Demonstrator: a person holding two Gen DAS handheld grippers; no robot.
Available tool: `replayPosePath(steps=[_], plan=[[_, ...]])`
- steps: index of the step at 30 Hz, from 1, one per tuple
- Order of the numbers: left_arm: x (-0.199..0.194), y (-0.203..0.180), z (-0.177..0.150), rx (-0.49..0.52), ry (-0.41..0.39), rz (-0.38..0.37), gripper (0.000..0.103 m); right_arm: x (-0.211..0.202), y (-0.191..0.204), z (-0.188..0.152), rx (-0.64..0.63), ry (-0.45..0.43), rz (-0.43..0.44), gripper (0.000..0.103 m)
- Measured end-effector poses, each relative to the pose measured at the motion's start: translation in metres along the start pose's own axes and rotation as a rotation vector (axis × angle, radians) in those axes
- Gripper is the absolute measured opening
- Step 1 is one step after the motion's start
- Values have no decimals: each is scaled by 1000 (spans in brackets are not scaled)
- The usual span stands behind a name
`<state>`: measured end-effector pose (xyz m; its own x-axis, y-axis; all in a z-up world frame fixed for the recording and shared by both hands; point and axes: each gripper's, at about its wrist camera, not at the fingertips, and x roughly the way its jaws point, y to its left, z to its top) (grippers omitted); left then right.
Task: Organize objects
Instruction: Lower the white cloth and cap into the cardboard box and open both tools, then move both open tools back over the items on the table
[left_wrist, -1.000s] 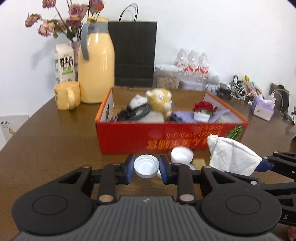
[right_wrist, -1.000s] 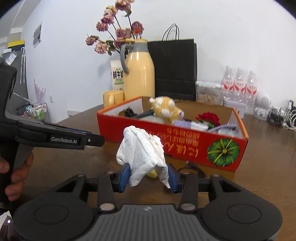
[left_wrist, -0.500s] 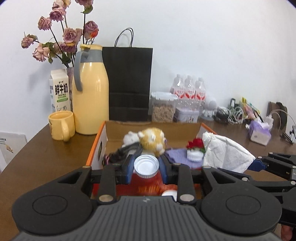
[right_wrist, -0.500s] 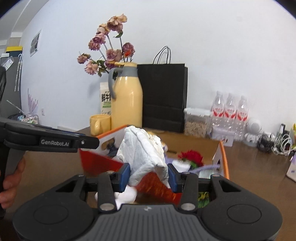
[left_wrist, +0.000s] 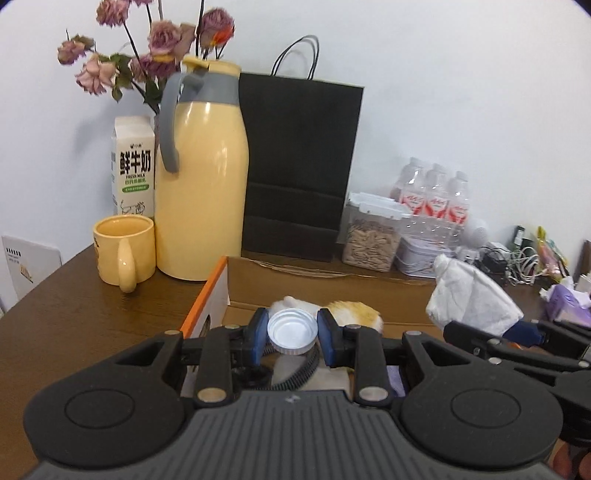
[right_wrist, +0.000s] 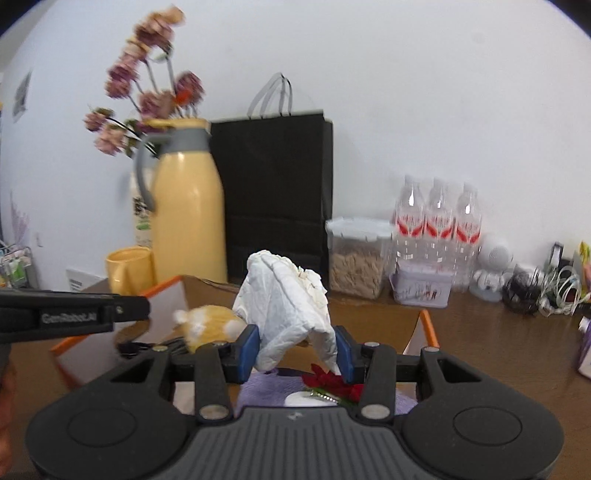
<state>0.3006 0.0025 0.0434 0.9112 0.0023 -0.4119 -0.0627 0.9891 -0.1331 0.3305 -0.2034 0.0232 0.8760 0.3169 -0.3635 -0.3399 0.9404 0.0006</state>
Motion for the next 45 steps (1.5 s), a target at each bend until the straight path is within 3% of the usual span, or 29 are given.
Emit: replayPosePath(steps=[6,8,10,13,14,16,18,32,40,45], plan=[[23,6,-9,23,37,-5,29,21,-8,-12,9,41,0,45],[22,5,-13,37,33,-5,29,21,-8,-15,3,38,0,51],[18,3,-14,48,10,-1,36,20,-7,-19,-2,36,2,62],[8,0,-16,67,-32,6,65,17,-4,-22,-15,32,-10,77],[4,-2,-17,76,-50,16,79,15,-3,-22,-22,31,-20,82],[-2,-5,-17,88,-85,30,90,11,-1,-23,-30,17,-43,97],[-7,-6,-17,90,-108,30,103,8,0,-24,-36,6,-64,103],[-12,-5,-19,83,-112,25,103,-3,1,-22,-36,-24,-73,103],[-29,-4,-22,104,-105,10,103,-35,-1,-20,-41,-98,-67,103],[-40,-4,-33,152,-66,-13,103,-51,1,-27,-65,-93,-50,103]])
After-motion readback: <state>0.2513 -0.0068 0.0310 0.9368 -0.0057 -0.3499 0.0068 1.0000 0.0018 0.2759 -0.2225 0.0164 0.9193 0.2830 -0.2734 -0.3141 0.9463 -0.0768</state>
